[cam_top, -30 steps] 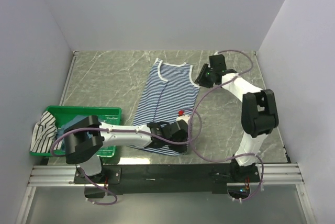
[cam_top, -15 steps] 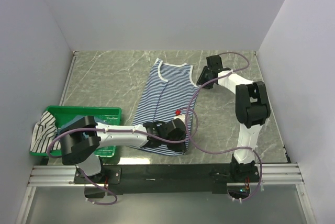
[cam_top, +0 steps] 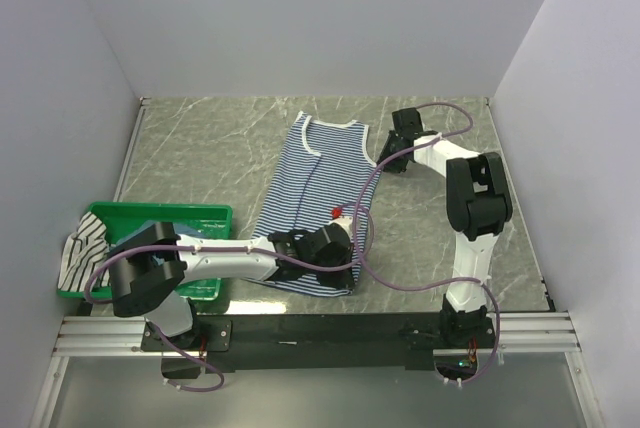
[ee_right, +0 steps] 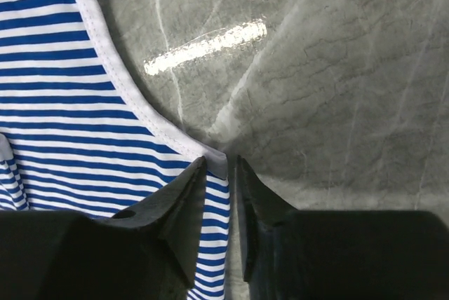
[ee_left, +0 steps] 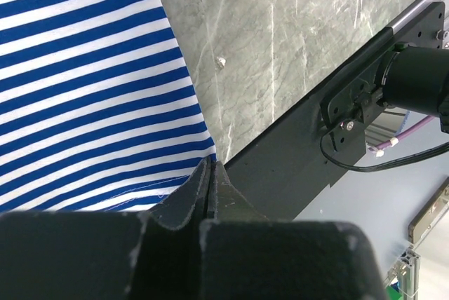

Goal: Fold and stack the tank tops

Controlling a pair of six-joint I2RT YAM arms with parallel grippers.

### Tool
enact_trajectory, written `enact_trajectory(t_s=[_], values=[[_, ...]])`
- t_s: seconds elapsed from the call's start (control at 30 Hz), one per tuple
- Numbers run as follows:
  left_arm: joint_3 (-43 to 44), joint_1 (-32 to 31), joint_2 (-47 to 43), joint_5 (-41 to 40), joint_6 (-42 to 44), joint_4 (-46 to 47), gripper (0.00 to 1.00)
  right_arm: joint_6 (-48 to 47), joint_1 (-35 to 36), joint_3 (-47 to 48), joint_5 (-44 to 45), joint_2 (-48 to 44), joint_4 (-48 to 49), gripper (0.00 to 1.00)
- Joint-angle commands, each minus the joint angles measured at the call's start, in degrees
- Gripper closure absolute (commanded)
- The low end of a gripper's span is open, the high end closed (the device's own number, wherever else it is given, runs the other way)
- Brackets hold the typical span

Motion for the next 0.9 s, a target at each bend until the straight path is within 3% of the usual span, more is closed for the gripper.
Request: enact_trajectory(t_s=[0.0,0.17,0.23,0.27,0.33,0.87], values=[[-0.3,0.2,-2.7,1.3,0.6,2.2,0.99,-0.3,-0.1,3.0,0.6,1.4,-0.1,0.7],[-0.2,0.6,-3.7,1.0,1.1,1.9,0.99,-0.8,-0.1,3.9,0.6,1.8,-0.8,0.73],[-0.3,0.8,-4.0,0.9,1.1,1.9,1.0,-0.9,-0.1,4.1,0.8,1.6,-0.8,0.84],[-0.3,0.8,-4.1,0.7,1.2,1.9,0.99,-0.8,-0.2,4.2,1.2,1.3,-1.0,0.94],[-0.4,1.0,-4.0,0.9,1.4,2.2,0.99,-0.9,-0.3,4.9,1.6,1.2,-1.3,1.0],[2.0,0.8,0.6,5.3,-0.1,10.3,0.99,-4.0,-7.2,1.5,4.3,-6.4,-2.7,1.0]])
